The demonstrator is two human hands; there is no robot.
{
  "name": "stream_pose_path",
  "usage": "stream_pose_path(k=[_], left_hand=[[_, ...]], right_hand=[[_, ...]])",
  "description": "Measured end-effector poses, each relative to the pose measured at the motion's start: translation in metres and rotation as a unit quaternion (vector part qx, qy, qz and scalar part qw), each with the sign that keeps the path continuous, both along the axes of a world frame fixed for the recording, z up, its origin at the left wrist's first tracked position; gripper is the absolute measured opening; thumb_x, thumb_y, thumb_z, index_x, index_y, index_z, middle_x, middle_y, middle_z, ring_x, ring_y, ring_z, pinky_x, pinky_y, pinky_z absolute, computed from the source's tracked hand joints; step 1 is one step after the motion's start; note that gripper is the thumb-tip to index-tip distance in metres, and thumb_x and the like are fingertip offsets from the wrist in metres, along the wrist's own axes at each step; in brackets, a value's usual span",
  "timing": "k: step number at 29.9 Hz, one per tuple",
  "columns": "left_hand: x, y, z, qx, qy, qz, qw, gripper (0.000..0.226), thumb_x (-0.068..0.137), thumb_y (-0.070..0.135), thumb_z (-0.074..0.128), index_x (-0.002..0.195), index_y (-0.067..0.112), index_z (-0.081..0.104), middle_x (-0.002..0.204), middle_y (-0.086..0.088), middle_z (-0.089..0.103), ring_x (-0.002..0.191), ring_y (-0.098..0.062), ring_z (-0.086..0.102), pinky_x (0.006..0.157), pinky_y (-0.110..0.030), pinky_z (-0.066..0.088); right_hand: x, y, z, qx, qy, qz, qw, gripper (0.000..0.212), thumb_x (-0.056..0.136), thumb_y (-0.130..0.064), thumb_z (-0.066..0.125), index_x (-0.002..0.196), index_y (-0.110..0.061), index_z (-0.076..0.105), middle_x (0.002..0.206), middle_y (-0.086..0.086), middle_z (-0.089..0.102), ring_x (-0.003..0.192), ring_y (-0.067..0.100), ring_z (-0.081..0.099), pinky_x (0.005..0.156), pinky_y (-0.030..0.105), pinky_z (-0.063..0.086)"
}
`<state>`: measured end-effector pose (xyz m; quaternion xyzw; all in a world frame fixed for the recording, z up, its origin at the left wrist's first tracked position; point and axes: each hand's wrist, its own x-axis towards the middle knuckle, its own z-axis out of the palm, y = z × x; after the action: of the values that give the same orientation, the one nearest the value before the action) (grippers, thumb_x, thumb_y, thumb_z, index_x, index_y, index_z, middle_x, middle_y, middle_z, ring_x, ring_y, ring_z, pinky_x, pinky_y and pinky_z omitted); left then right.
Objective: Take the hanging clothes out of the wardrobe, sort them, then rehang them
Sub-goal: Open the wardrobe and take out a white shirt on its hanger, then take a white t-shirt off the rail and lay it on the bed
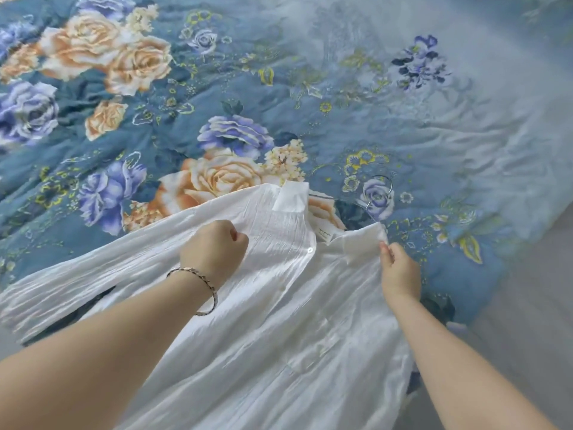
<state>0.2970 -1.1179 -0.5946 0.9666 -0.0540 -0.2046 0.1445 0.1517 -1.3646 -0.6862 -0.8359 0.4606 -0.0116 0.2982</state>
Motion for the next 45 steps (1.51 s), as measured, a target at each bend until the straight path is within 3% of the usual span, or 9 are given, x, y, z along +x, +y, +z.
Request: stream_pose_path(k=[4, 8, 13, 22, 25, 29, 33, 37, 45], left_hand=[[-0.008, 0.001, -0.007, 0.008, -0.006, 0.004, 1.0, 0.026, 0.088, 0.024, 0.045, 0.073, 0.009, 0.059, 0.076, -0.006, 0.067, 0.074, -0.027, 0.063, 0.06, -0.03, 0.045], [-0.022, 0.018, 0.027, 0.009, 0.001, 0.017, 1.0, 0.027, 0.087, 0.025, 0.046, 0.073, 0.007, 0.06, 0.075, -0.008, 0.068, 0.072, -0.027, 0.063, 0.063, -0.031, 0.048], [-0.038, 0.063, 0.116, 0.022, 0.039, 0.024, 0.999, 0.026, 0.088, 0.024, 0.047, 0.073, 0.009, 0.061, 0.08, -0.009, 0.069, 0.078, -0.027, 0.064, 0.063, -0.026, 0.042], [-0.075, 0.242, 0.286, 0.052, 0.03, 0.058, 0.997, 0.015, 0.087, 0.024, 0.047, 0.075, 0.017, 0.053, 0.082, -0.004, 0.058, 0.08, -0.024, 0.055, 0.066, -0.024, 0.038], [-0.089, 0.329, 0.33, 0.048, -0.021, 0.113, 0.992, 0.017, 0.087, 0.023, 0.047, 0.077, 0.014, 0.058, 0.087, -0.007, 0.063, 0.08, -0.025, 0.056, 0.065, -0.024, 0.038], [-0.107, 0.454, 0.378, 0.068, -0.088, 0.193, 0.975, 0.021, 0.09, 0.023, 0.045, 0.096, 0.015, 0.063, 0.107, -0.007, 0.065, 0.1, -0.027, 0.06, 0.074, -0.026, 0.042], [-0.124, 0.573, 0.417, 0.096, -0.11, 0.264, 0.953, 0.026, 0.092, 0.025, 0.04, 0.1, 0.015, 0.063, 0.098, -0.004, 0.061, 0.094, -0.026, 0.059, 0.072, -0.025, 0.04], [-0.139, 0.669, 0.449, 0.085, -0.121, 0.348, 0.926, 0.027, 0.092, 0.027, 0.042, 0.109, 0.013, 0.057, 0.112, -0.007, 0.061, 0.105, -0.028, 0.057, 0.079, -0.028, 0.041], [-0.14, 0.796, 0.482, 0.062, -0.174, 0.478, 0.859, 0.022, 0.089, 0.024, 0.046, 0.095, 0.009, 0.061, 0.105, -0.011, 0.065, 0.099, -0.03, 0.061, 0.076, -0.027, 0.043]], right_hand=[[0.003, 0.01, -0.011, 0.045, 0.008, -0.084, 0.995, 0.014, 0.096, -0.019, 0.048, 0.097, -0.005, 0.051, 0.109, 0.022, 0.054, 0.093, 0.036, 0.051, 0.072, 0.036, 0.034], [0.01, 0.028, 0.044, 0.041, 0.184, -0.026, 0.982, 0.043, 0.09, -0.012, 0.052, 0.131, -0.008, 0.038, 0.139, 0.018, 0.033, 0.126, 0.035, 0.035, 0.1, 0.04, 0.035], [0.028, 0.084, 0.164, 0.11, 0.258, 0.291, 0.915, 0.027, 0.093, -0.015, 0.044, 0.117, -0.011, 0.055, 0.124, 0.01, 0.054, 0.112, 0.028, 0.052, 0.085, 0.031, 0.042], [0.048, 0.304, 0.362, 0.03, 0.232, 0.582, 0.779, 0.018, 0.092, -0.011, 0.042, 0.091, -0.003, 0.059, 0.094, 0.015, 0.059, 0.089, 0.025, 0.051, 0.067, 0.028, 0.039], [0.054, 0.397, 0.41, -0.013, 0.191, 0.634, 0.749, 0.03, 0.093, -0.013, 0.042, 0.113, 0.0, 0.06, 0.115, 0.017, 0.062, 0.096, 0.031, 0.056, 0.078, 0.032, 0.045], [0.065, 0.525, 0.456, -0.059, 0.147, 0.68, 0.716, 0.019, 0.089, -0.011, 0.044, 0.073, -0.008, 0.054, 0.096, 0.018, 0.059, 0.083, 0.028, 0.052, 0.068, 0.028, 0.038], [0.08, 0.647, 0.495, -0.118, 0.086, 0.72, 0.678, 0.031, 0.089, -0.015, 0.043, 0.113, -0.005, 0.061, 0.119, 0.015, 0.061, 0.109, 0.031, 0.059, 0.085, 0.032, 0.047], [0.088, 0.752, 0.538, -0.178, 0.054, 0.764, 0.617, 0.033, 0.091, -0.01, 0.039, 0.118, 0.001, 0.055, 0.123, 0.02, 0.057, 0.112, 0.035, 0.055, 0.087, 0.034, 0.046], [0.107, 0.913, 0.596, -0.213, -0.026, 0.825, 0.523, 0.018, 0.093, -0.013, 0.038, 0.1, -0.009, 0.054, 0.081, 0.003, 0.044, 0.082, 0.026, 0.046, 0.071, 0.031, 0.039]])
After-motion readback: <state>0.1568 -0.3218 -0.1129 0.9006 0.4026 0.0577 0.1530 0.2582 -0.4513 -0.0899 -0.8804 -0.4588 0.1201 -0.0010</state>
